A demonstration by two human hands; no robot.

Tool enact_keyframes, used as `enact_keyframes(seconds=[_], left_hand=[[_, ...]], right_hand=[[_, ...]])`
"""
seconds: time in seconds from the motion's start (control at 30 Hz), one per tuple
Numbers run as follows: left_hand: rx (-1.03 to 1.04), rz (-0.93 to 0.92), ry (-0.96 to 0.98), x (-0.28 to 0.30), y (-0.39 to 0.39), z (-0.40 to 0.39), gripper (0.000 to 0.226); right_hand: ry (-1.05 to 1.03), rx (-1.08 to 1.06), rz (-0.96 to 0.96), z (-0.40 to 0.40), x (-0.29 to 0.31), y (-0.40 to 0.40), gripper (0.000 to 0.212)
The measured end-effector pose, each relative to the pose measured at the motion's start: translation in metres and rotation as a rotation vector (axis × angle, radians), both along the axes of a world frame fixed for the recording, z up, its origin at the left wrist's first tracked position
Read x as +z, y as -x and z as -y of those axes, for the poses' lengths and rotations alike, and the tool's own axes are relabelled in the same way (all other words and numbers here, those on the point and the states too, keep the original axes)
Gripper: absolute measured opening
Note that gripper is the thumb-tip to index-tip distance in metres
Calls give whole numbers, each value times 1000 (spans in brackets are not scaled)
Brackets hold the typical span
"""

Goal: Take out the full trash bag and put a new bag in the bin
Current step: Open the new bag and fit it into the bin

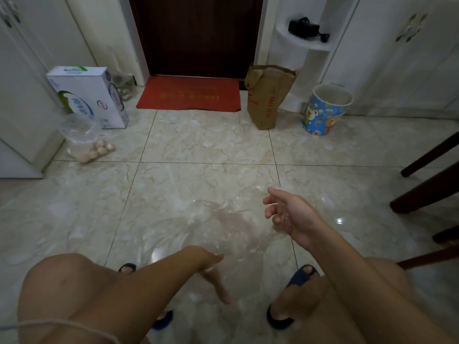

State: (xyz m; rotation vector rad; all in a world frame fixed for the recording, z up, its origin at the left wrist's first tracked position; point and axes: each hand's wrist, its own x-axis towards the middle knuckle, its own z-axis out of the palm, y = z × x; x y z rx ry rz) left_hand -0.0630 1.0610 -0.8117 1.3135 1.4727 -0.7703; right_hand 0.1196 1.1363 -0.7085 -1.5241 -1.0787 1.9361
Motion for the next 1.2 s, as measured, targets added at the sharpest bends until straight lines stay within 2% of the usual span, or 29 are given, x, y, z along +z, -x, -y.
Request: enact_keyframes(seconds=[0.07, 0.2, 0.27, 0.47, 0.7, 1.07, 1.2], left_hand=[[-60, -2, -95, -7, -2, -3, 130], [-208, -42, -292, -23, -9, -17, 102], [-267, -47, -355, -35, -9, -21, 101], [-237, -39, -325, -73, -7, -28, 126], [-134, -107, -172, -120, -21, -39, 101], [-108, -58, -116, -177, -14, -59, 102], [85, 4, -54, -225, -13, -63, 129]], right_hand=[[-47, -23, 31, -1, -4, 1, 24], [-77, -27, 98, -1, -16, 2, 23], [-73, -13, 115, -1, -22, 2, 23], [-12, -9, 115, -5, -39, -1, 23], [64, 3, 158, -10, -56, -8, 28], [68, 89, 253, -29, -83, -15, 34], [1, 121, 304, -36, -96, -8, 27]])
